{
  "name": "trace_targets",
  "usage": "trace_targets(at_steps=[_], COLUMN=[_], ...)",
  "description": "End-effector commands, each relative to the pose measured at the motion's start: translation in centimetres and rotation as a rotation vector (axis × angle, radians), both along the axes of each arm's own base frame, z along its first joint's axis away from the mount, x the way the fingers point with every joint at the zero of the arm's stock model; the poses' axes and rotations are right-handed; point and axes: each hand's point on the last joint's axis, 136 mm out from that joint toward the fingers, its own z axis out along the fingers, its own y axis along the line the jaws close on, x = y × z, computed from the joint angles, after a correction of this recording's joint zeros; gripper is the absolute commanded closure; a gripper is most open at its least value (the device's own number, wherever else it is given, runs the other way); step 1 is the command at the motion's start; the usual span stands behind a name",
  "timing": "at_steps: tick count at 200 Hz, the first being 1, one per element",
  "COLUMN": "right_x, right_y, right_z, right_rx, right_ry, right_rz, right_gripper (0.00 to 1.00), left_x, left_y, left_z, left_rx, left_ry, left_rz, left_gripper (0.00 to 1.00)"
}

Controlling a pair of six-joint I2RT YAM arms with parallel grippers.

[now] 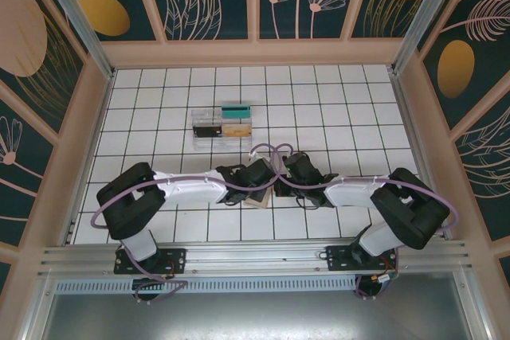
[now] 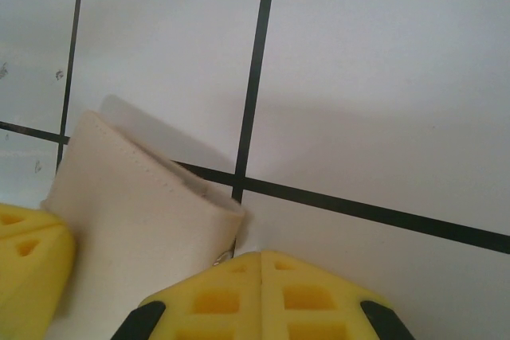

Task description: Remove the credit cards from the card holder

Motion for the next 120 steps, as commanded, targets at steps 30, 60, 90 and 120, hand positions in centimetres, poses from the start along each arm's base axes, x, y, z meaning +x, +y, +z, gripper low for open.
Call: trace_targets(at_steps=[30,60,90,120], right_x=[0.7,0.5,0.5,0.6], right_y=[0.5,2.5,4.4,5.9], right_z=[1.7,5.5,7.6,6.0], right_rx=[0.042,0.208,0.340,0.354], right_ry=[-0.038,-0.071,-0.056,0.021], right_rz=[0.000,0.040,0.075,0.097], right_gripper=[0.96,0.96,0.97,0.99], left_x=[0.2,0.0,-0.3,-0.4], left_y=[0.3,0.4,0.4,0.6], left_z=[3.4,2.5,1.6,1.3], left_rx=[-0.215,-0.231,-0.245,-0.249], left_ry=[-0.002,0.016,0.037,0.040], left_rz=[0.078,0.096,0.105,0.119], left_gripper=[1.00,1.00,1.00,1.00])
